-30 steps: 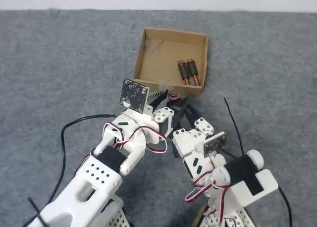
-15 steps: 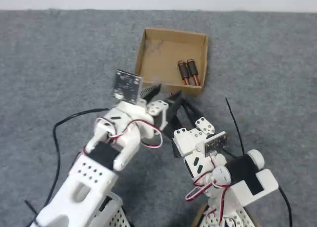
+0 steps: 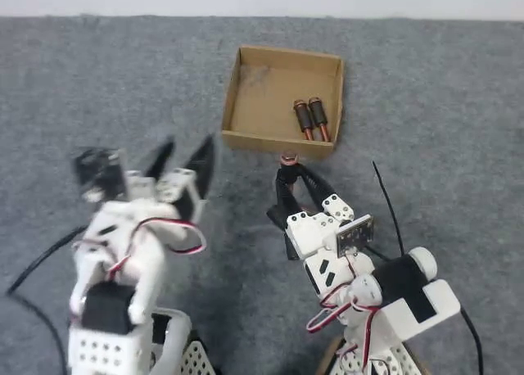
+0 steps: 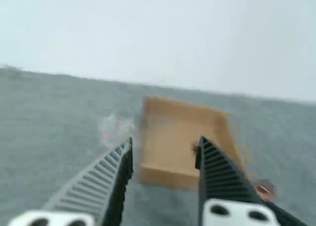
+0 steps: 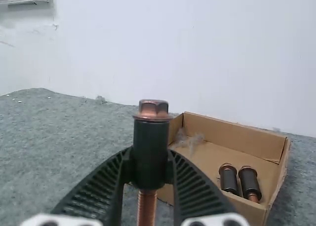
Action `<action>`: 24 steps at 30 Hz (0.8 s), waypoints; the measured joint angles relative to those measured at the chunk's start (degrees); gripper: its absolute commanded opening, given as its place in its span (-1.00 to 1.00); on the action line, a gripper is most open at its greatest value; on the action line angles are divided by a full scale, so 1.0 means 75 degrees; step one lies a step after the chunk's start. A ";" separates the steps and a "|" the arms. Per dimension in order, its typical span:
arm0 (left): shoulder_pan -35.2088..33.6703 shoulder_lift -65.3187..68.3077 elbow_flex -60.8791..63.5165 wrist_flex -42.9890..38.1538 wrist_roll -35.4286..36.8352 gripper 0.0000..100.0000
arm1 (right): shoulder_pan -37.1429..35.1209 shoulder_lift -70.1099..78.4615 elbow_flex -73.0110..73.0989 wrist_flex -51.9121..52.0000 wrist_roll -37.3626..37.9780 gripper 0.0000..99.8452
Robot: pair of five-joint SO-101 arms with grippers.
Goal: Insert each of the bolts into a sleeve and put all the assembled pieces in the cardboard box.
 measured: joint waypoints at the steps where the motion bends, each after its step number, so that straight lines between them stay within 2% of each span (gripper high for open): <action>1: -0.0305 -0.0211 0.0000 0.0082 0.0000 -0.60 | 0.0000 0.0000 0.0000 0.0000 0.0000 -0.99; 6: -0.1500 -0.1207 0.0070 0.0246 0.0000 -0.60 | 0.0000 0.0000 0.0000 0.0000 0.0000 -0.99; 9: -0.1911 -0.1793 0.0692 0.0246 0.0000 -0.60 | 0.0000 0.0000 0.0000 0.0047 0.0000 -0.99; 15: -0.2297 -0.2942 0.2614 0.0246 0.0000 -0.60 | 0.0047 0.0000 0.0000 0.0059 0.0000 -0.99; 24: -0.2333 -0.2989 0.4021 0.0246 0.0000 -0.60 | 0.0258 0.0000 0.0000 0.0059 0.0000 -0.99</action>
